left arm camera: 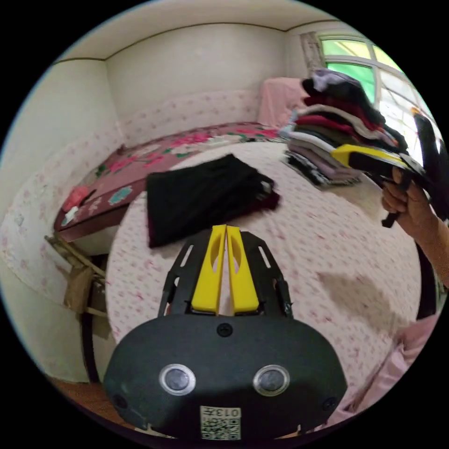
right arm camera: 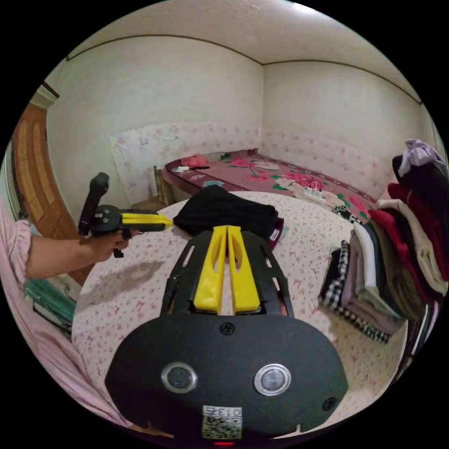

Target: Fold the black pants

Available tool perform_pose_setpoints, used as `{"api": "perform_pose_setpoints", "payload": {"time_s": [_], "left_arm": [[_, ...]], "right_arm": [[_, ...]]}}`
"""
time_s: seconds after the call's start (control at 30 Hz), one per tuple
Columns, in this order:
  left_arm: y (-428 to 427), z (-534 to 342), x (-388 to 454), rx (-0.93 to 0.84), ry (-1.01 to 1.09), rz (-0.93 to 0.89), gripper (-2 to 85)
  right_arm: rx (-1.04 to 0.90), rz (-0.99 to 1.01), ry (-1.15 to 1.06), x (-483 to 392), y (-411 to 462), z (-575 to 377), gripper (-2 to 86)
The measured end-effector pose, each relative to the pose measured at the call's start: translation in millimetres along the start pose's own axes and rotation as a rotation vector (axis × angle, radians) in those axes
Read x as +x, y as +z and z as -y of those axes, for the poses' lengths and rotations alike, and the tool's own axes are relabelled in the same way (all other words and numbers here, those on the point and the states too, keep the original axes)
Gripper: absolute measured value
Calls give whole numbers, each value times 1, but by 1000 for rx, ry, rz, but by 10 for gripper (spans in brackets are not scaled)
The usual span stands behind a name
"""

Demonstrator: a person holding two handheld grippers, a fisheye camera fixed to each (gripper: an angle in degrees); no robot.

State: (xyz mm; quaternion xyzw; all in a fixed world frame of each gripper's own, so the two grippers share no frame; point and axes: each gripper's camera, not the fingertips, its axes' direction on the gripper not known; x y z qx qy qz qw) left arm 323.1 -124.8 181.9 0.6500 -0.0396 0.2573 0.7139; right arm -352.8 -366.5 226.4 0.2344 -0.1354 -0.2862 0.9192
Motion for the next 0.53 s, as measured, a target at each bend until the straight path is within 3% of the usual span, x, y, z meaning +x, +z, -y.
{"api": "perform_pose_setpoints", "payload": {"time_s": [0.07,0.27,0.53], "left_arm": [[-3,-37,72,-44,107,-143,-3],[-7,-82,226,-125,162,-499,-3],[1,-47,394,-50,341,-566,-2]], "right_arm": [[-38,19,28,-18,-29,-27,2],[-188,54,140,-41,-116,-99,-1],[-144,-133,261,21,-247,-153,-1]]}}
